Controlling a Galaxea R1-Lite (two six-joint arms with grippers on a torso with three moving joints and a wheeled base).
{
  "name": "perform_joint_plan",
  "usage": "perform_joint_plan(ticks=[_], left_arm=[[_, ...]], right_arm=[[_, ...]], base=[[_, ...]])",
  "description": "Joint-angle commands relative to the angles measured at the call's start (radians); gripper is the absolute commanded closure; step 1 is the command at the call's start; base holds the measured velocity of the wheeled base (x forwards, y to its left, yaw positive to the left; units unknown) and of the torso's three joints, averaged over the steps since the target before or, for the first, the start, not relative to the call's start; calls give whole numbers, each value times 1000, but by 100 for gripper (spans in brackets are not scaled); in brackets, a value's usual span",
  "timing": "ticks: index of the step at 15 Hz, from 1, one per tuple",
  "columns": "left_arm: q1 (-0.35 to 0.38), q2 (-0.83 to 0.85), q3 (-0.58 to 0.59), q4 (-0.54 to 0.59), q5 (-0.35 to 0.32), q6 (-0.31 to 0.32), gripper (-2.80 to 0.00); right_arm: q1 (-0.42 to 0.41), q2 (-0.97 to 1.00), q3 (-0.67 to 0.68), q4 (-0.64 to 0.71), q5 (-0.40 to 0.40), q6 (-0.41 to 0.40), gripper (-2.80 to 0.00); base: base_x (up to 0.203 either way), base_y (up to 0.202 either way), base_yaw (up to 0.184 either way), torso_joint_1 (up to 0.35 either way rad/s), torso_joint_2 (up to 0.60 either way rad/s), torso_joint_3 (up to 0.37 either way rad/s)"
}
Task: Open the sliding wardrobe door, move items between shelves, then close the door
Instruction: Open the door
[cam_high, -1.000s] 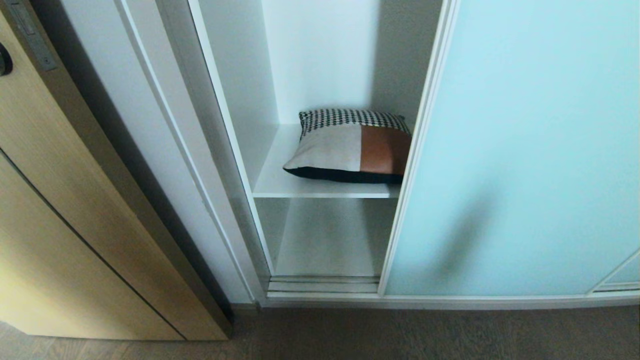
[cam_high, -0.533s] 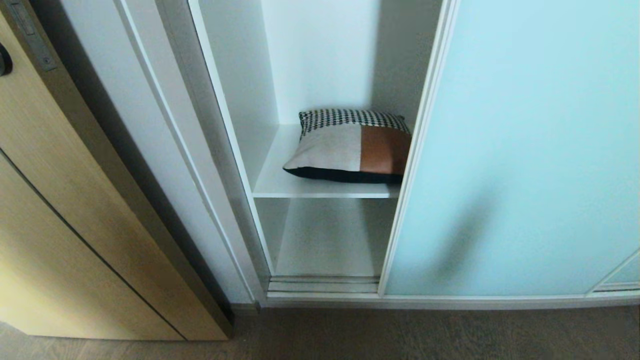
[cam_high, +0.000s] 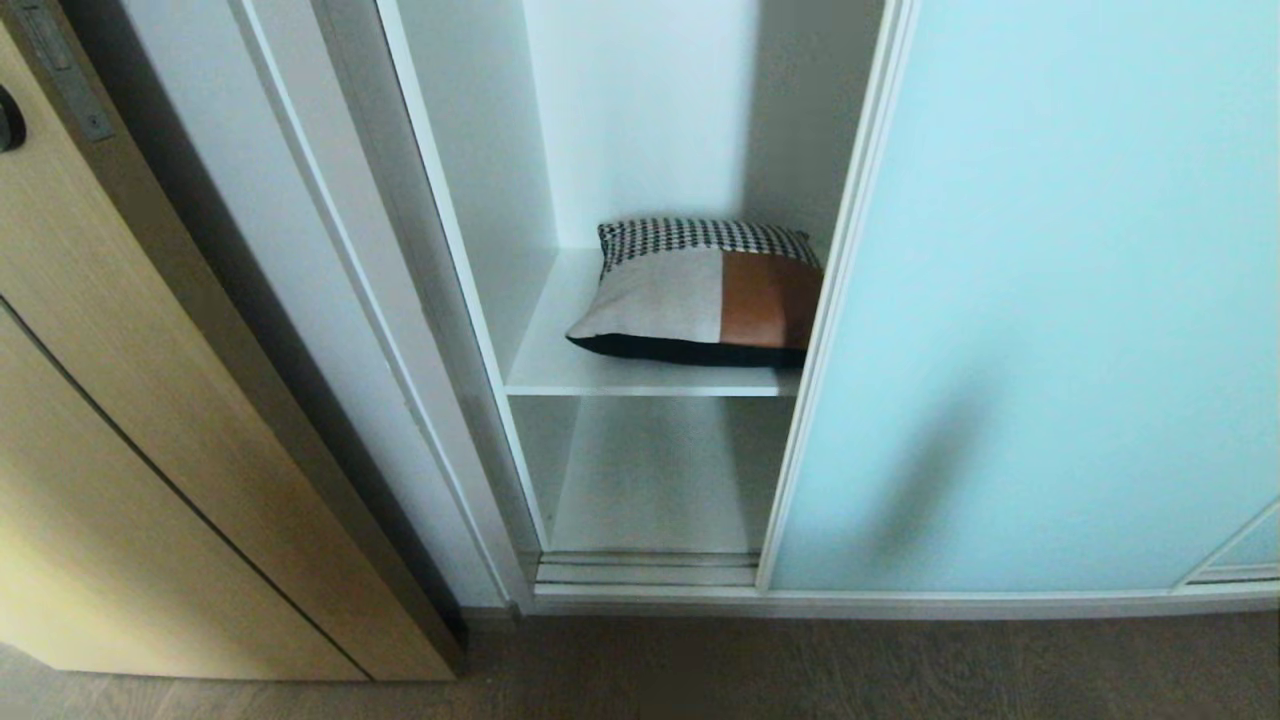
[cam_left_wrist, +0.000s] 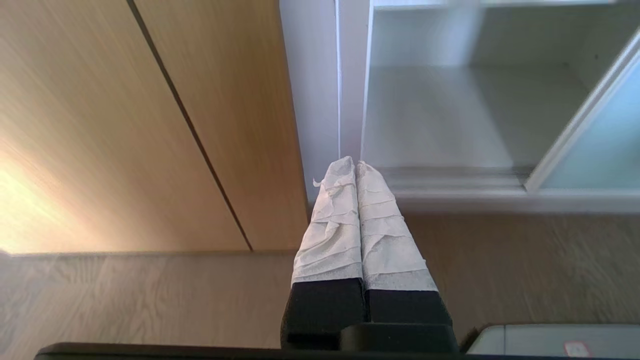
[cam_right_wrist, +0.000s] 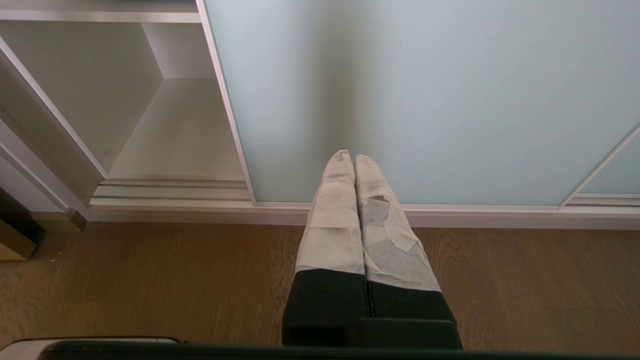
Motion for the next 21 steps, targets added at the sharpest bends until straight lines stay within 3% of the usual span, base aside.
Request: perform_joint_plan(ticks=[1, 5, 8, 21], left_arm=[[0, 3, 19, -29, 4, 10, 0], [0, 3, 19, -20, 4, 32, 0], [0, 3, 19, -24, 4, -11, 0], [0, 3, 19, -24, 4, -13, 0]], right_arm=[[1, -2, 0, 0, 0, 0, 0], [1, -2, 0, 0, 1, 0, 0], [0, -2, 0, 0, 0, 0, 0], [1, -2, 0, 1, -1, -1, 0]], base=[[0, 0, 0, 0, 0, 0], [0, 0, 0, 0, 0, 0], [0, 0, 0, 0, 0, 0], [0, 0, 0, 0, 0, 0]])
